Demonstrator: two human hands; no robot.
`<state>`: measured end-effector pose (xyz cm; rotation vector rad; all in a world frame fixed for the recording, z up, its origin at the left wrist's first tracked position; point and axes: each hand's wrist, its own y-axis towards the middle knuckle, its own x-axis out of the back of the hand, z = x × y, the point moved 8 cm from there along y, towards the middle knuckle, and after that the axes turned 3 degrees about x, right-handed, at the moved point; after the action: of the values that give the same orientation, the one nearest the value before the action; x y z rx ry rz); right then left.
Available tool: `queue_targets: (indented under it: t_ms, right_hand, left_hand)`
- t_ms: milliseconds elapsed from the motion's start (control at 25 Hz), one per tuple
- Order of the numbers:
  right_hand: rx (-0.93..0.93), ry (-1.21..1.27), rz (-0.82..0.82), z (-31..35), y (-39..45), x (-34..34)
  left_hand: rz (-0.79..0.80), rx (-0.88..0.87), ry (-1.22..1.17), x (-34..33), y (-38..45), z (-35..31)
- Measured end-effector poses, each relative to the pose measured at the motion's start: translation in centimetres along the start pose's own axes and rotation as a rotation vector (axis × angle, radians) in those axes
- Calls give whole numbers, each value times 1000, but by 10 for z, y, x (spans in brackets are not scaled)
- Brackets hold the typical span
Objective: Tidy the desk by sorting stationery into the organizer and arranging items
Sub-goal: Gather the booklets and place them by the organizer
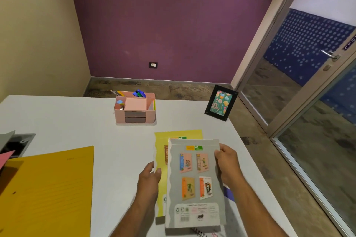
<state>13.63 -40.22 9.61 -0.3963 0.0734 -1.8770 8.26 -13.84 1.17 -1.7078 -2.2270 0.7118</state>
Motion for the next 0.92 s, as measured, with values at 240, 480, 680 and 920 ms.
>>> queue_targets:
  t_ms: [240,480,680,920]
  right_hand:
    - [-107,74,6,-49,3,-29]
    - [-205,161,-25,-75,-1,-39]
    - [-220,187,-14,-71,-8,-47]
    - [-172,160,210,-47,-24,-60]
  left_hand:
    - [73,37,-21,6,1,2]
    - [72,14,56,11,-3,2]
    - [89,-91,146,1,-16,-12]
    - [18,-106,116,14,-12,-12]
